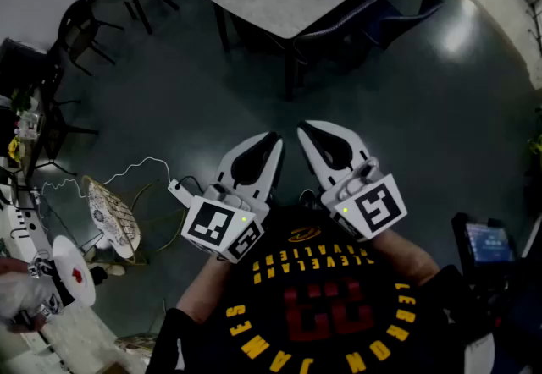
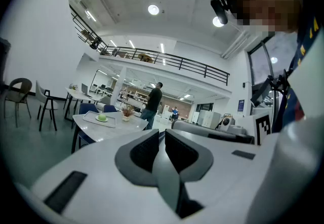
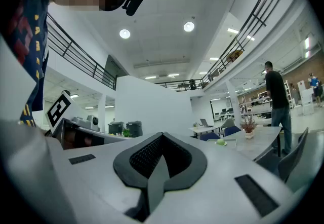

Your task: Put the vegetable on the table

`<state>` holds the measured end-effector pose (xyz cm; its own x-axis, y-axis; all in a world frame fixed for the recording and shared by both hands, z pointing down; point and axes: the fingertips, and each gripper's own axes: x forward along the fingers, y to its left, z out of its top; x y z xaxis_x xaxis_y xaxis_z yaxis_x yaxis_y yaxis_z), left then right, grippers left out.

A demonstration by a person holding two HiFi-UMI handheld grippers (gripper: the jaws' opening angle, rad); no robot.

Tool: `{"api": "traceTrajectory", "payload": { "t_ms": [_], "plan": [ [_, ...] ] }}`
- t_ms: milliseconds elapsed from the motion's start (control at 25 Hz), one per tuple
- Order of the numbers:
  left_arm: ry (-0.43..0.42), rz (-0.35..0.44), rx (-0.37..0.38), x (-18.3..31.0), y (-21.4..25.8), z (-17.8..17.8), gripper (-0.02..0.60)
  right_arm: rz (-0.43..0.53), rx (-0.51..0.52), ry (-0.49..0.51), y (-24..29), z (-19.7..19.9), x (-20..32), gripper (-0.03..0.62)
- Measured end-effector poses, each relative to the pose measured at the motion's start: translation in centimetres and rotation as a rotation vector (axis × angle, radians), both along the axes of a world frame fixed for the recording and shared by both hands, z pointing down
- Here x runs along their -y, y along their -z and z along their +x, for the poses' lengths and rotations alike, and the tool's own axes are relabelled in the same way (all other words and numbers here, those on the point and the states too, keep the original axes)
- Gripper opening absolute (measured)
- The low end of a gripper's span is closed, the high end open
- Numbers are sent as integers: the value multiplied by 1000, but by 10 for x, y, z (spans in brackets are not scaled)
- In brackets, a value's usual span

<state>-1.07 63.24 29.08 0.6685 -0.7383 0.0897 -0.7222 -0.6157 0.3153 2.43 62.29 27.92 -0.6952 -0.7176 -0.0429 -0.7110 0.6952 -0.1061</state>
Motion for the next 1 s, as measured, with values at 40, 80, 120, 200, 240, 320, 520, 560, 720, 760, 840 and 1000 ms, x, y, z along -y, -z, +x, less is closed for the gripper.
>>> {"api": "traceTrajectory", "payload": {
  "t_ms": [40,80,120,200,240,320,520,560,720,760,840,1000],
  "plan": [
    [6,-6,-4,-1,-1,-3,38,-4,-3,3,-2,-2,-1,5],
    [11,-13,-8,-1,-2,-5,38,-7,-3,6,-4,-3,-1,5],
    [15,-19,-11,-1,-4,-8,38,-11,5,11,-5,-5,0,5],
    [19,-30,-18,6,-8,-12,38,-11,39,23,-5,-9,6,5],
    [19,-36,-22,12,-11,-14,38,-7,50,28,-5,-11,12,5],
    [12,-43,-28,26,-15,-20,38,-10,44,24,-9,-18,27,5],
    [-8,-45,-44,71,-16,-47,38,-58,7,-16,-20,-44,73,5],
    [-10,-44,-49,82,-15,-56,38,-61,5,-18,-19,-53,85,5],
    [-31,-32,-60,128,-8,-94,38,-66,-17,-40,-13,-92,131,5],
    [-38,-29,-62,140,-6,-103,38,-65,-21,-48,-12,-102,142,5],
    [-57,-28,-71,161,-2,-121,38,-68,-31,-59,-9,-122,161,5],
    [-91,-46,-99,197,0,-151,38,-74,-48,-70,-3,-154,197,5]
  ]
}}
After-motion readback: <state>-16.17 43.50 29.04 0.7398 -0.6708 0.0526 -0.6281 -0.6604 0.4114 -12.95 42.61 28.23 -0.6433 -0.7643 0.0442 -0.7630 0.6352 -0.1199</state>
